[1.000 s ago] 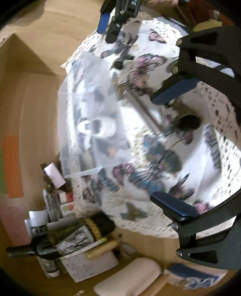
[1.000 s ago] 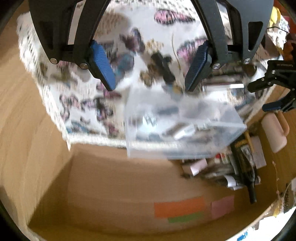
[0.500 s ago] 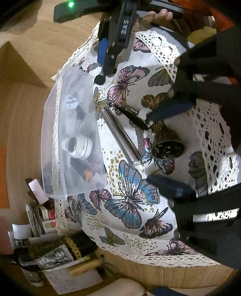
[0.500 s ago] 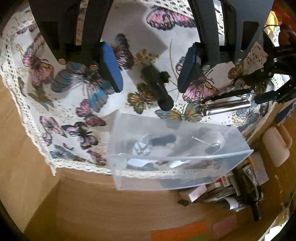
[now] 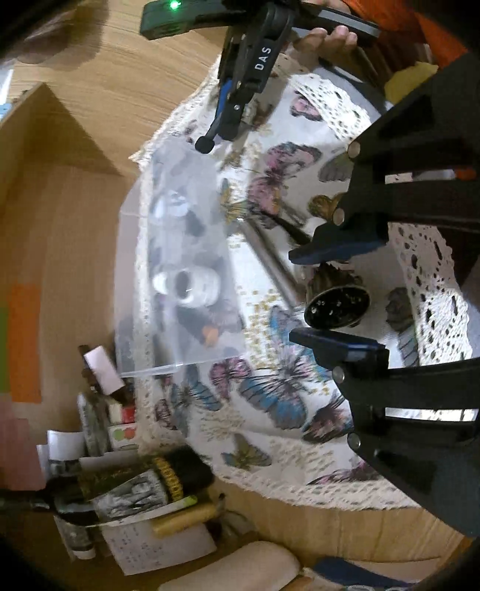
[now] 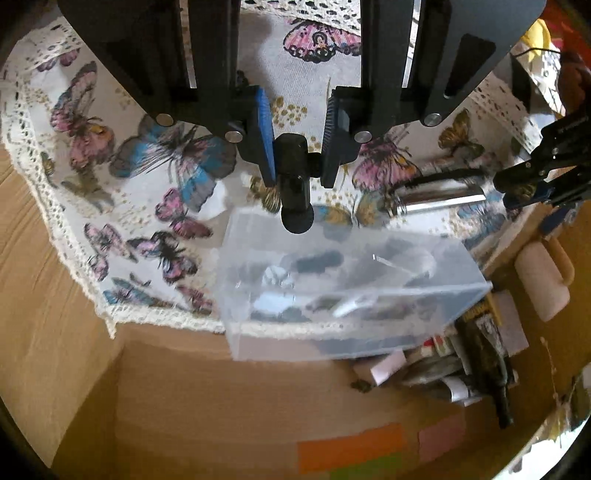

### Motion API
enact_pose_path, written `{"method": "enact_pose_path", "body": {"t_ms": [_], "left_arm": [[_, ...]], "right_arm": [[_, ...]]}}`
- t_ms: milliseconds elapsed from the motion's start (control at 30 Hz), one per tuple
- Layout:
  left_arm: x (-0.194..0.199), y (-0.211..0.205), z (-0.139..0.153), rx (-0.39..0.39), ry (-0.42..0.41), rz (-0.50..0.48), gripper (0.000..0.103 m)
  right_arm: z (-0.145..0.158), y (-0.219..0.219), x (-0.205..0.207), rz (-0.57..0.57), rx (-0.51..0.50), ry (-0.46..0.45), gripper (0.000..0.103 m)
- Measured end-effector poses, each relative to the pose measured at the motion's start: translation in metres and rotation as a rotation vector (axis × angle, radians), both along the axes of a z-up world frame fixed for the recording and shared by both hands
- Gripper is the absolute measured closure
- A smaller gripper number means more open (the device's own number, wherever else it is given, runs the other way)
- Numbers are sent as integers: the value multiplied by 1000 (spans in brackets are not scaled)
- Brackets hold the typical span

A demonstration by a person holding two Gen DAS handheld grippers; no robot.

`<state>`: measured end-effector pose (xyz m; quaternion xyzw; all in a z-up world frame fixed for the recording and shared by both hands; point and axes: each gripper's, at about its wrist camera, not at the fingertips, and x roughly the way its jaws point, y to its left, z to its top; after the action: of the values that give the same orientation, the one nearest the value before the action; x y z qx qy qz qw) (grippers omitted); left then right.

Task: Organize rigid objects
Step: 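Grasp the black round item with the left tool while the right tool grasps a black stick, then lower both held items into the clear box and open both tools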

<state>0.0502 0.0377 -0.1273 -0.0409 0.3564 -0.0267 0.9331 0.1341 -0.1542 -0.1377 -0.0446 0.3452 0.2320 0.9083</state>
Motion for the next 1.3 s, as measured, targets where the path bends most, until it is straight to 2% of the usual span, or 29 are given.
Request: {"method": "enact_pose_path", "body": {"t_ms": [333, 567, 833, 933, 1300], "left_arm": [[22, 0, 47, 24, -129, 7, 68], [52, 1, 66, 59, -164, 16, 68], [87, 12, 61, 58, -138, 23, 68], [102, 15, 54, 50, -102, 17, 68], [128, 16, 34, 64, -43, -12, 68]], "right_arm": [[38, 3, 2, -3, 47, -118, 82], [55, 13, 12, 14, 92, -159, 82], [68, 34, 34, 36, 88, -193, 82], [66, 44, 44, 44, 69, -191, 82], [27, 72, 87, 47, -1, -53, 82]]}}
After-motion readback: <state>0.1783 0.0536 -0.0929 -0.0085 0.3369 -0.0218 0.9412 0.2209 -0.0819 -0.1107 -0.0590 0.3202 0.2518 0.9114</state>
